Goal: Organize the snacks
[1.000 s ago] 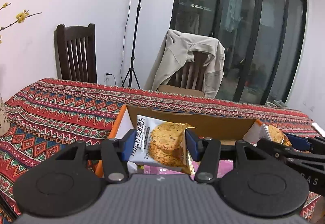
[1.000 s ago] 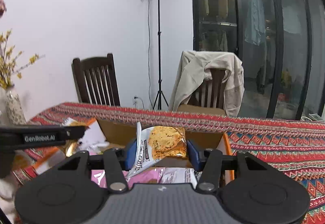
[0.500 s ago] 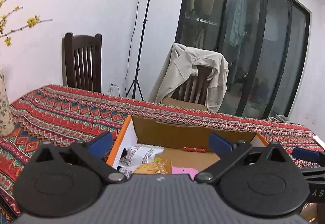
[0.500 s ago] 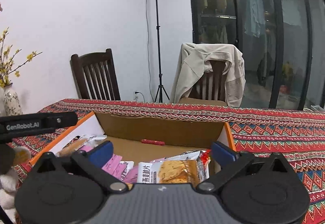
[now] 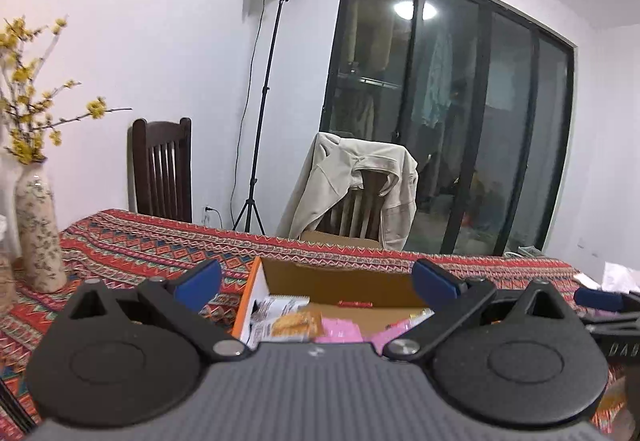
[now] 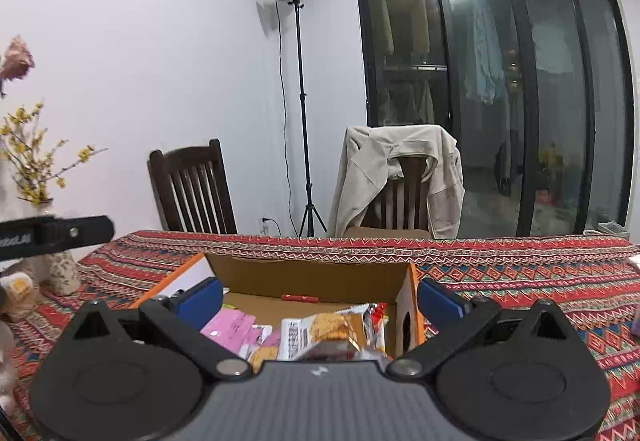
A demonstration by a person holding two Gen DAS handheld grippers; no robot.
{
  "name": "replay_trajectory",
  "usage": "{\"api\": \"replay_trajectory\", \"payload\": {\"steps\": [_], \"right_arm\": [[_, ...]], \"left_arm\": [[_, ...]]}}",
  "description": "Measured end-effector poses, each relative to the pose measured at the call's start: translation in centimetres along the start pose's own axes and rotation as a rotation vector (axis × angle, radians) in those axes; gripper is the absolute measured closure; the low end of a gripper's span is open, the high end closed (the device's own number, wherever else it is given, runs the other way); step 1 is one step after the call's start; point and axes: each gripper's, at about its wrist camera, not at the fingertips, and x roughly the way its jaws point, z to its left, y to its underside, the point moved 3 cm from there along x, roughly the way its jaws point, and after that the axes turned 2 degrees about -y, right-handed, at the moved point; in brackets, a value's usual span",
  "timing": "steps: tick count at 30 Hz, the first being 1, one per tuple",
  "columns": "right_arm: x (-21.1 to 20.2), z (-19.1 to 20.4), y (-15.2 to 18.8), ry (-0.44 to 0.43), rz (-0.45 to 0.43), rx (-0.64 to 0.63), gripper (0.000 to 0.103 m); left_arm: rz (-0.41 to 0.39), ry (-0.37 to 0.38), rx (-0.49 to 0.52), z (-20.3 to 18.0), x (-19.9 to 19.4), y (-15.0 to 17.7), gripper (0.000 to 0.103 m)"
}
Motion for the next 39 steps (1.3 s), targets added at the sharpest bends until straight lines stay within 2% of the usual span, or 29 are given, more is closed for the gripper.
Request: {"api": "replay_trajectory", "payload": {"steps": [9,22,29,39], "right_arm": [[-5.5,0.8,4.7,-0.017,0.029,0.014,0.000],[-9.1,1.2,11.4,-0.018,0.114,0.059,0.000],[-10.0,1.7,12.9,-0.025,0.133,0.062,0.000],[-10.8,1.9,13.3,-0.027,0.134,0.066,0.000]], "left_arm": [[0.029,-0.012,0.025,1.0,-5.5,5.0,0.000],[0.108,-0.019,0.045,1.4,-9.0,11.2,0.000],[0.128,-0.020,0.051,1.2,-10.0,12.4,0.000],[0.121,-0.016,0.054,1.1,-10.7,12.3,0.000]]}}
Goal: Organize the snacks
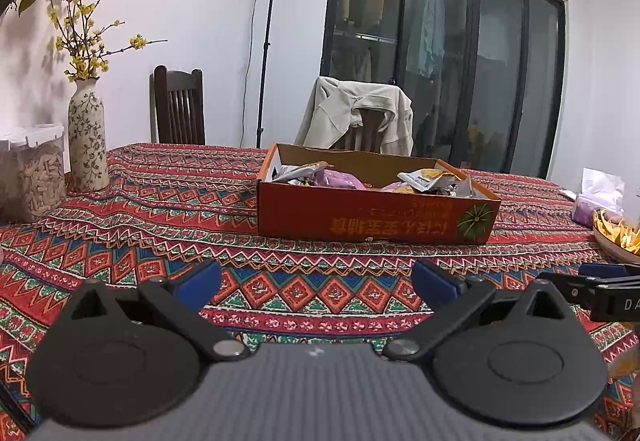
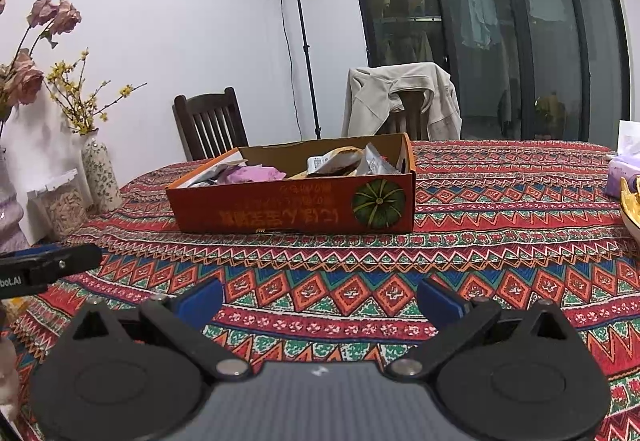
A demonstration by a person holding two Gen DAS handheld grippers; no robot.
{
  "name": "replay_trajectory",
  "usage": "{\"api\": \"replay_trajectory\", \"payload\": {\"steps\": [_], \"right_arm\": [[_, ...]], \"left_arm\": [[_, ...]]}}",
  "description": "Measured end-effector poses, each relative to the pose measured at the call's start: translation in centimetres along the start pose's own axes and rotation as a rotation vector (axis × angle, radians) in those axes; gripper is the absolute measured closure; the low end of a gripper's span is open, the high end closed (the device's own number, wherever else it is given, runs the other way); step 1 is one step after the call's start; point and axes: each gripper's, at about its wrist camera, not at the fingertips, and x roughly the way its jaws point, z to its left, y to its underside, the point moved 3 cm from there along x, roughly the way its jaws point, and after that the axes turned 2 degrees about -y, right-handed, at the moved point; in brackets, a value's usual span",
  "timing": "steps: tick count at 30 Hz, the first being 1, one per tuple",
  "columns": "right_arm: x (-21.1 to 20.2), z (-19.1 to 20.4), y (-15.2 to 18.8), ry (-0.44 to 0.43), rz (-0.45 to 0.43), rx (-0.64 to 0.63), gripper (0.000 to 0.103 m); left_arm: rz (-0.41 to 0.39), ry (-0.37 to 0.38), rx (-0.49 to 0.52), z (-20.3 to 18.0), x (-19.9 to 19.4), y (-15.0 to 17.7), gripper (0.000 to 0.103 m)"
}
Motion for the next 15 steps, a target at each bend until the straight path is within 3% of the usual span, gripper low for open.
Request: {"api": "replay_trajectory", "payload": {"steps": [15], "right_arm": [[-0.31,-0.12,-0.24,0.000,-0.005,0.004,0.000]], "left_arm": [[-0.006,0.002,0.003,-0.10,-0.31,-0.13,0.000]]}}
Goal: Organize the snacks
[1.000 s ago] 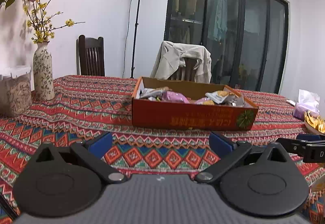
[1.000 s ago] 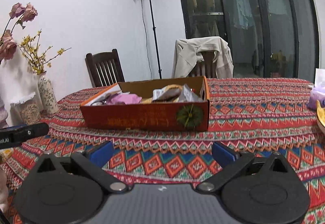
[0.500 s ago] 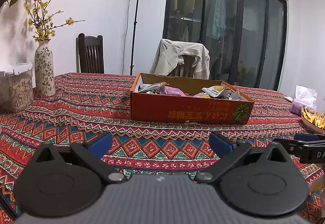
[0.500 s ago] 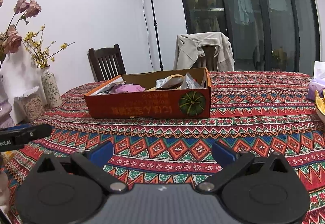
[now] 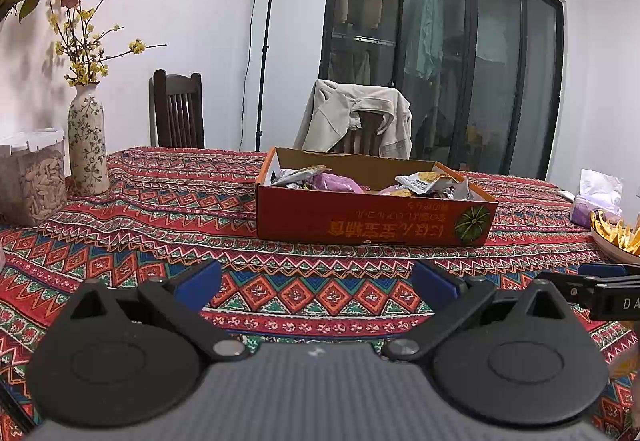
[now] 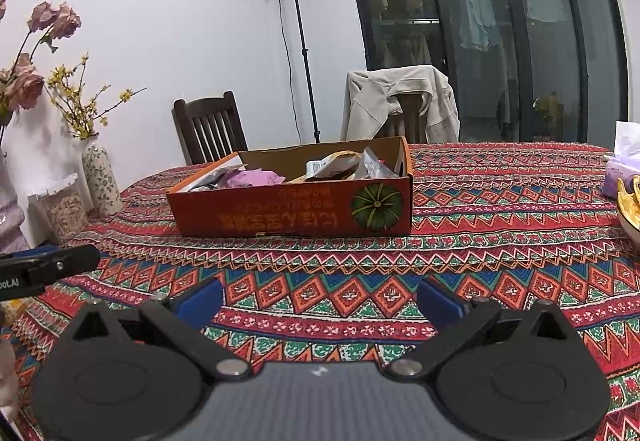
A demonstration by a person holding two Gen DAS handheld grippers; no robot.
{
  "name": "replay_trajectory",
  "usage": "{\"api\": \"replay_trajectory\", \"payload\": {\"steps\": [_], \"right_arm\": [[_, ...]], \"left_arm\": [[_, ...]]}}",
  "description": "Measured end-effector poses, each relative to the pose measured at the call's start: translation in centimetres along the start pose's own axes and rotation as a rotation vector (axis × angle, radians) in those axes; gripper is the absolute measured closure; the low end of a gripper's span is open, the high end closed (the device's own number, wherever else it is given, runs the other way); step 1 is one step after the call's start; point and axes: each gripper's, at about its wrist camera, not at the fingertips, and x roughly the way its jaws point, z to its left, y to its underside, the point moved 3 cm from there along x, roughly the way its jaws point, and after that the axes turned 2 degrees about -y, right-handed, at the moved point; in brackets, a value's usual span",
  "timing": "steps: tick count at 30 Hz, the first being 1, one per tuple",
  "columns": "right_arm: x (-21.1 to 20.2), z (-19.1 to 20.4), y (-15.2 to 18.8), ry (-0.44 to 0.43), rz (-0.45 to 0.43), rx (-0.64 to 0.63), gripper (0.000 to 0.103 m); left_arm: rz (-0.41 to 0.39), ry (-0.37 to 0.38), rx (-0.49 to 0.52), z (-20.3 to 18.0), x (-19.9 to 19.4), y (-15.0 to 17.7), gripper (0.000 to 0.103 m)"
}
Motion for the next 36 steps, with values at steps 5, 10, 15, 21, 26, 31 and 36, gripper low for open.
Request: {"api": "replay_trajectory", "payload": {"steps": [5,10,15,21,26,31,36], "right_arm": [[0.00,0.00,0.01,0.000,0.000,0.000,0.000],[0.00,-0.02,0.02,0.000,0.000,0.000,0.000],[0.00,-0.03,0.04,0.001,0.000,0.000,0.000],[0.01,-0.04,0.06,0.000,0.000,0.000,0.000],[-0.08,0.01,-0.12,0.000,0.000,-0.001,0.000],[-0.05,0.01,-0.09,0.000,0.000,-0.001,0.000],[-0.06,0.01,-0.13,0.001,0.001,-0.001,0.000]], "left_arm": [[0.000,0.002,0.003,-0.11,-0.12,-0.06,0.000],[0.001,0.002,0.000,-0.11,-0.12,-0.07,0.000],[0.002,-0.002,-0.001,-0.02,-0.07,-0.09,0.000],[-0.001,0.004,0.000,0.03,-0.09,-0.05,0.000],[0.004,0.008,-0.004,0.04,0.05,0.00,0.000],[0.012,0.018,-0.019,0.20,0.20,0.05,0.000],[0.017,0.020,-0.030,0.32,0.37,0.12,0.000]]}}
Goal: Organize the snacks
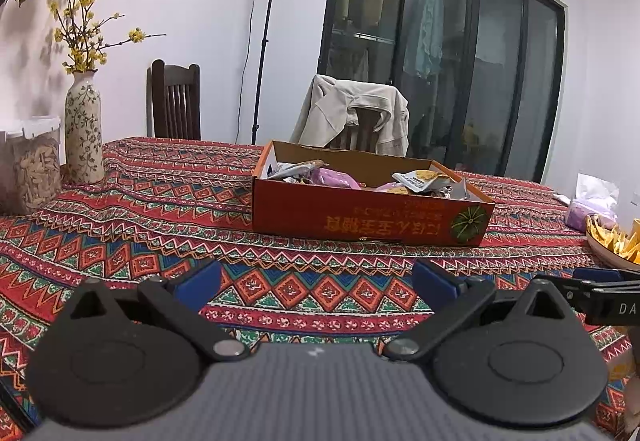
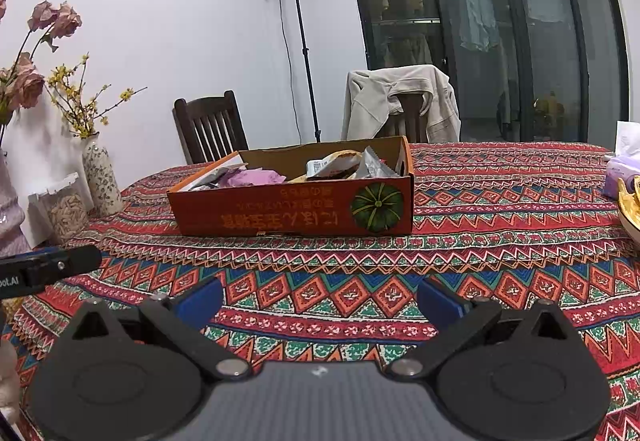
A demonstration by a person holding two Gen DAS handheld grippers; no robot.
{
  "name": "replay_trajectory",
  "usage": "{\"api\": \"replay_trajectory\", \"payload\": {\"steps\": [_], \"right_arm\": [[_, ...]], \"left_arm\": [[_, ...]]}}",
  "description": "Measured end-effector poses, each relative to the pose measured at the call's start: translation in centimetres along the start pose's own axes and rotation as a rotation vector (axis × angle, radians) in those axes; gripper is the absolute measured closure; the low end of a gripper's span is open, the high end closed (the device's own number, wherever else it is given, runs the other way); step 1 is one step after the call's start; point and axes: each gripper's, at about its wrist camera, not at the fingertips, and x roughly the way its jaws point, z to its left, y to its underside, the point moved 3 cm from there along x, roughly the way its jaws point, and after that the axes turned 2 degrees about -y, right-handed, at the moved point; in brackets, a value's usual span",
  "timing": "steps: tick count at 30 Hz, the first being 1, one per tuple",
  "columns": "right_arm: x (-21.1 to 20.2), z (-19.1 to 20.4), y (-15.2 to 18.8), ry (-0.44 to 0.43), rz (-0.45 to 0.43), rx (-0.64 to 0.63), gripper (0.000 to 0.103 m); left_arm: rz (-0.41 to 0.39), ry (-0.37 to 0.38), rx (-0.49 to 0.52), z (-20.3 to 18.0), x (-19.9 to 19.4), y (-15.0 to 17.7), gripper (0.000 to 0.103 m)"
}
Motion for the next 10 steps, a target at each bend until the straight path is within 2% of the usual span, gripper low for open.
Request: {"api": "replay_trajectory", "payload": {"steps": [10], "right_arm": [[0.44,0.24,0.35,0.001,0.011,-0.005,0.000]], "left_arm": [[-0.015,-0.003,-0.002,0.14,-0.19,0.21,0.000]]}}
